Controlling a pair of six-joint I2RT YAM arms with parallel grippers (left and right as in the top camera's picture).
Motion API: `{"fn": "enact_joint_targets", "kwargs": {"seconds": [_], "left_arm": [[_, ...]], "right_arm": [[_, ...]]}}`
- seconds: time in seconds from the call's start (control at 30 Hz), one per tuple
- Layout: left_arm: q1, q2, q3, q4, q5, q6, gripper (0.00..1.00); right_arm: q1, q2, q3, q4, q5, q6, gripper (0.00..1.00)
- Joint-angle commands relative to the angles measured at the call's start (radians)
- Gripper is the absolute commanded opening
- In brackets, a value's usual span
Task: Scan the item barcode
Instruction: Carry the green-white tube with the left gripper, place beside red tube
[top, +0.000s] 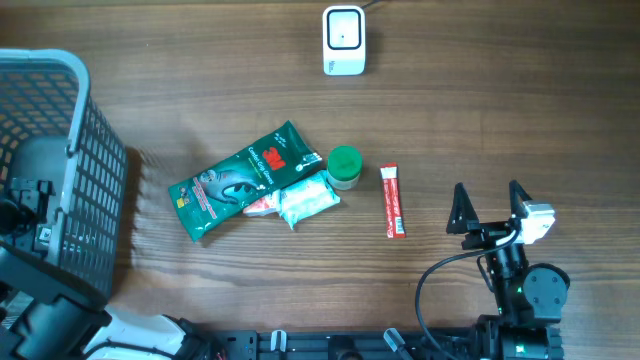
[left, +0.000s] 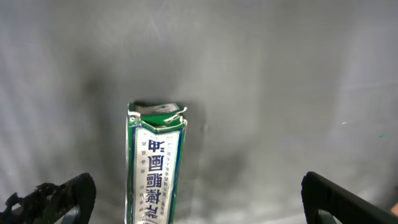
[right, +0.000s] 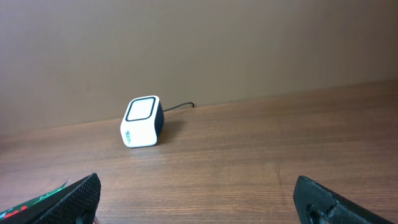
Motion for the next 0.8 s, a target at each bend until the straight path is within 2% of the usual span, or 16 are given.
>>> {"fn": "enact_joint_targets", "kwargs": {"seconds": [0.0,0.1,0.13,0.17,0.2,0.27,0.37,0.43,0.5,0.6,0.77], "left_arm": [[-0.001,-0.011,-0.104,0.055,0.006,-0.006,1.00],[-0.001,-0.011,-0.195,0.099,-0.016,-0.006,1.00],[-0.001,-0.011,-0.216,0.114,-0.025,-0.006,0.94],[-0.001,-0.011,-0.229,0.124,-0.055,-0.006,0.78],[-0.001,-0.011,-0.233,0.128,-0.091,-0.006,0.54],[-0.001,-0.011,-0.233,0.142,-0.188,-0.006,0.45],[-0.001,-0.011,-0.231,0.158,-0.192,-0.006,0.27],[-0.001,-0.011,-0.206,0.153,-0.180,-0.005,0.25],[-0.001,-0.015,-0.127,0.133,-0.096,0.048,0.22],[-0.006,-0.015,0.089,0.005,-0.022,0.047,0.20],[-0.081,-0.020,0.524,-0.259,-0.015,0.048,0.19]], "right_arm": [[0.000,-0.004,-0.001,0.005,0.003,-0.011,1.00],[0.000,-0.004,-0.001,0.006,0.003,-0.012,1.00],[0.000,-0.004,-0.001,0.006,0.003,-0.011,1.00],[0.000,-0.004,-0.001,0.006,0.003,-0.011,1.00],[0.000,-0.004,-0.001,0.006,0.003,-0.011,1.00],[0.000,-0.004,-0.001,0.005,0.003,-0.011,1.00],[0.000,-0.004,-0.001,0.005,0.003,-0.012,1.00],[0.000,-0.004,-0.001,0.006,0.003,-0.011,1.00],[0.000,-0.004,-0.001,0.006,0.003,-0.012,1.00],[0.000,-0.004,-0.001,0.006,0.003,-0.011,1.00],[0.000,-0.004,-0.001,0.006,0.003,-0.012,1.00]]}}
